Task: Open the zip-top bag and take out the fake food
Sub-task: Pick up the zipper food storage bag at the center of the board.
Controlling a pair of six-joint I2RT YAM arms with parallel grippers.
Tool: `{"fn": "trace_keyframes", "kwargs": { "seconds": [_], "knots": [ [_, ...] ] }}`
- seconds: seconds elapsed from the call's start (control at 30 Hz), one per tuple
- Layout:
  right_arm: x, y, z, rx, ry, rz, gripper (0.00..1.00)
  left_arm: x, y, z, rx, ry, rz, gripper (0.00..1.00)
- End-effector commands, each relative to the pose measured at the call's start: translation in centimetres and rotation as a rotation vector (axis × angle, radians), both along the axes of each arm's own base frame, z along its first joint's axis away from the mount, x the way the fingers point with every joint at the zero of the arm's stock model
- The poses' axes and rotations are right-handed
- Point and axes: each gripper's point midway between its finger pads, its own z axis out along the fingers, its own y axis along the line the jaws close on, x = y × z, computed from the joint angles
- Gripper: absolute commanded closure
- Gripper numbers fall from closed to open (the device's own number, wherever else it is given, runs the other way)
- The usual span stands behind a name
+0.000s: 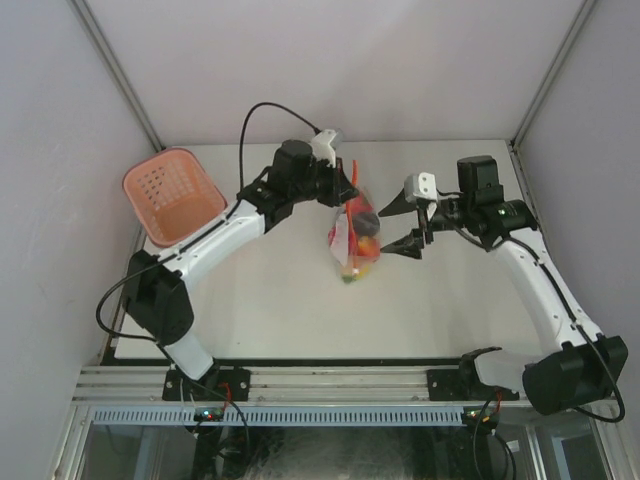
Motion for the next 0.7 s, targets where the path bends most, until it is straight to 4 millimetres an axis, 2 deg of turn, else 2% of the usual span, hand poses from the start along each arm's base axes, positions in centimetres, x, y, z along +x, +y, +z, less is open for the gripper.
{"fn": "trace_keyframes", "kwargs": {
  "seconds": [0.0,0.13,0.3,0.47,0.67],
  "knots": [
    [-2.2,-0.7,0.8,-0.013,-0.240,0.096,0.19,-1.1,-2.6,6.6,-0.032,-0.200,-0.334,1.00],
    [-3.8,-0.9,0.9,-0.060,-0.507,0.219,0.10,-1.0,-3.4,7.9,0.001,-0.184,-0.400,1.00],
    [-4.0,0.1,1.4,-0.165,-0.599,0.308,0.11,-0.7,-4.1,8.3,0.005,-0.148,-0.434,1.00],
    [-2.6,1.6,0.2,-0.298,-0.653,0.356,0.20,-1.0,-4.8,7.8,-0.009,-0.099,-0.455,1.00],
    [0.2,3.8,-1.6,-0.486,-0.687,0.379,0.23,-1.4,-6.0,7.3,-0.028,-0.059,-0.474,1.00]
  ]
}}
